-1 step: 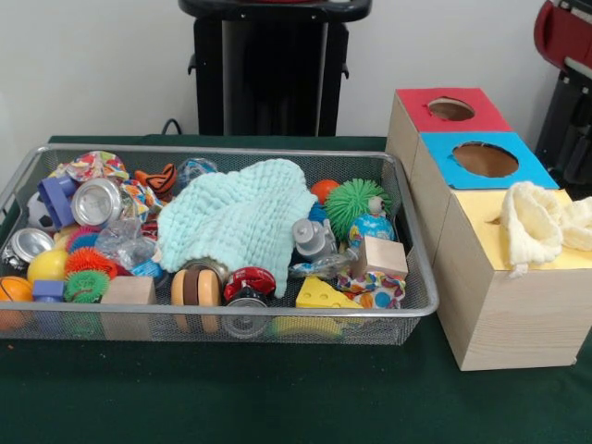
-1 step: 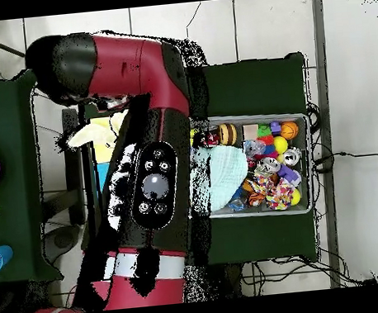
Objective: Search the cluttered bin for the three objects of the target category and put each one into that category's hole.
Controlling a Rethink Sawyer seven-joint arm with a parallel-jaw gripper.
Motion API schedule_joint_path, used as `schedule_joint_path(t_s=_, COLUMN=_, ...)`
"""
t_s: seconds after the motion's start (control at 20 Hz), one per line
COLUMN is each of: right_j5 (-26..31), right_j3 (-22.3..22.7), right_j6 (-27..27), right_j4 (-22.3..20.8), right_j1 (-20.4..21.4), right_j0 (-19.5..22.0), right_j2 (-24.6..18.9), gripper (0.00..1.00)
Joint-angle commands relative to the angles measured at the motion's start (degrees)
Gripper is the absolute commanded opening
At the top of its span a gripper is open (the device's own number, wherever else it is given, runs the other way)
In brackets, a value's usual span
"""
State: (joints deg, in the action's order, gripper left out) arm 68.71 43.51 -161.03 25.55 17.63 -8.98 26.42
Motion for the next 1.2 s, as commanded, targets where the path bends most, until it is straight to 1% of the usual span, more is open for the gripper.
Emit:
schedule_joint_path(t_s=0.05, right_j5=3.86, right_j3=0.95, right_j6=-6.48, right_j4=-1.89, right_j1=-3.12, right_j0=-0.59, right_j2=-3.53, gripper=0.0)
schedule_joint_path(t_s=0.15, right_j5=2.76, right_j3=2.01, right_j6=-6.82, right_j4=-1.84, right_j1=-3.0, right_j0=-1.19, right_j2=-3.71, gripper=0.0)
schedule_joint_path(t_s=0.2, right_j5=1.55, right_j3=3.77, right_j6=-6.35, right_j4=-2.02, right_j1=-2.34, right_j0=-1.5, right_j2=-3.88, gripper=0.0)
schedule_joint_path(t_s=0.35, right_j5=0.26, right_j3=7.4, right_j6=-4.59, right_j4=-2.62, right_j1=-0.35, right_j0=-1.85, right_j2=-3.87, gripper=0.0)
schedule_joint_path(t_s=0.4, right_j5=-0.3, right_j3=8.89, right_j6=-3.07, right_j4=-2.99, right_j1=0.6, right_j0=-1.65, right_j2=-3.94, gripper=0.0)
schedule_joint_path(t_s=0.5, right_j5=-0.74, right_j3=10.45, right_j6=-0.35, right_j4=-3.52, right_j1=1.66, right_j0=-0.88, right_j2=-4.24, gripper=0.0)
schedule_joint_path(t_s=0.65, right_j5=-1.36, right_j3=11.15, right_j6=1.2, right_j4=-3.96, right_j1=2.18, right_j0=-0.06, right_j2=-4.41, gripper=0.0)
schedule_joint_path(t_s=0.9, right_j5=0.94, right_j3=8.93, right_j6=2.12, right_j4=-4.58, right_j1=2.43, right_j0=1.16, right_j2=-4.31, gripper=0.0)
schedule_joint_path(t_s=1.2, right_j5=0.21, right_j3=9.16, right_j6=2.88, right_j4=-5.48, right_j1=2.55, right_j0=2.1, right_j2=-5.2, gripper=0.0)
